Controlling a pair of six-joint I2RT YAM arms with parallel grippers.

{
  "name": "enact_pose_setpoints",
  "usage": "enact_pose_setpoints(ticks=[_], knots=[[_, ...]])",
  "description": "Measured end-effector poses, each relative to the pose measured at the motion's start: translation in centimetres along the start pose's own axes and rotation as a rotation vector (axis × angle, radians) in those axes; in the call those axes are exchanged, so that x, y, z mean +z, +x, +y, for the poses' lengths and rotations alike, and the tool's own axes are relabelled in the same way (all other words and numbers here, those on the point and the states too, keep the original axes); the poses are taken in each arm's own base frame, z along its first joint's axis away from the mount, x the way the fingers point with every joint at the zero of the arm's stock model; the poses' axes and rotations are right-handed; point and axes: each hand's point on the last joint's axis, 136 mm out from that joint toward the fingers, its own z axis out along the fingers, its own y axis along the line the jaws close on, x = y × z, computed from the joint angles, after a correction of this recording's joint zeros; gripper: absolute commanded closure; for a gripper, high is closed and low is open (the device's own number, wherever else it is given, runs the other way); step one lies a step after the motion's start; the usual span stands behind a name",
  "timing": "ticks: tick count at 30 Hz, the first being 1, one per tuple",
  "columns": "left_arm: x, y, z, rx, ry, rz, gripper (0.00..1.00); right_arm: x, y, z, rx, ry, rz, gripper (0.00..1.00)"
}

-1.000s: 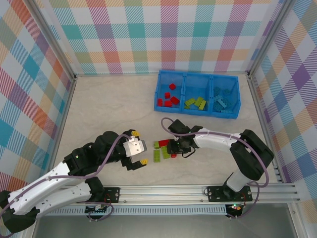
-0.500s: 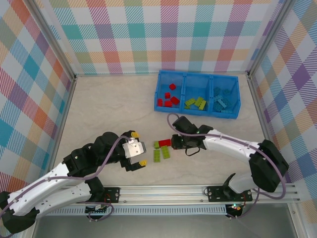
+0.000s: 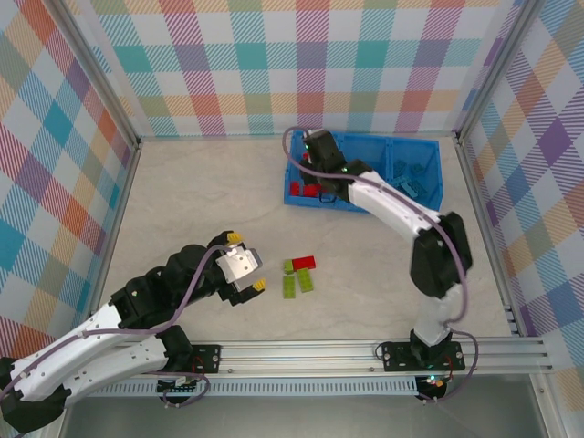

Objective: Sort the legos into containers by color

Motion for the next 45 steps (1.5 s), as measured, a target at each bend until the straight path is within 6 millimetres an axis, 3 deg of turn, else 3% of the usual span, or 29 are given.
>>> enact_pose_setpoints(ticks=[3,8,11,15,17,20,25,27,30,36,41,45], knots=[[0.2,0.2,0.3,0.0,-0.021,0.016,0.0,4.8,-0.1,-1.1,-0.016,0.036,0.043,0.83],[0.3,0.5,0.6,0.001,-0.036,0.03,0.0,9.6,0.6,-2.3,-0.025,0.063,0.108,0.62],[0.4,0.5,0.6,0.001,-0.037,0.034,0.0,10.2,0.6,-2.6,-0.029,0.069,0.132,0.6],[0.5,0.6,0.6,0.002,-0.04,0.04,0.0,9.1,0.2,-2.5,-0.028,0.061,0.136,0.6],[0.5,0.6,0.7,0.002,-0.042,0.041,0.0,7.9,0.4,-2.5,-0.024,0.044,0.141,0.59],[0.6,0.7,0.6,0.0,-0.041,0.045,0.0,4.4,1.8,-2.3,0.003,-0.011,0.162,0.55],[1.1,1.3,1.2,-0.075,-0.079,0.084,0.0,-4.7,3.8,-1.6,0.109,-0.17,0.11,0.52],[1.4,1.4,1.8,-0.163,-0.116,0.106,0.0,-8.8,5.4,-1.2,0.156,-0.249,0.074,0.49],[1.7,0.3,2.5,-0.326,-0.145,0.096,0.0,-13.3,8.5,-0.4,0.19,-0.347,0.077,0.44],[4.4,0.8,2.1,-0.7,-0.179,0.127,0.08,-18.5,16.1,0.6,0.242,-0.506,0.216,0.36],[9.3,4.4,0.2,-0.933,-0.248,0.318,0.14,-21.7,18.8,1.2,0.303,-0.605,0.28,0.34],[12.8,6.7,-1.2,-1.03,-0.303,0.45,0.29,-22.0,20.1,1.3,0.321,-0.619,0.326,0.3]])
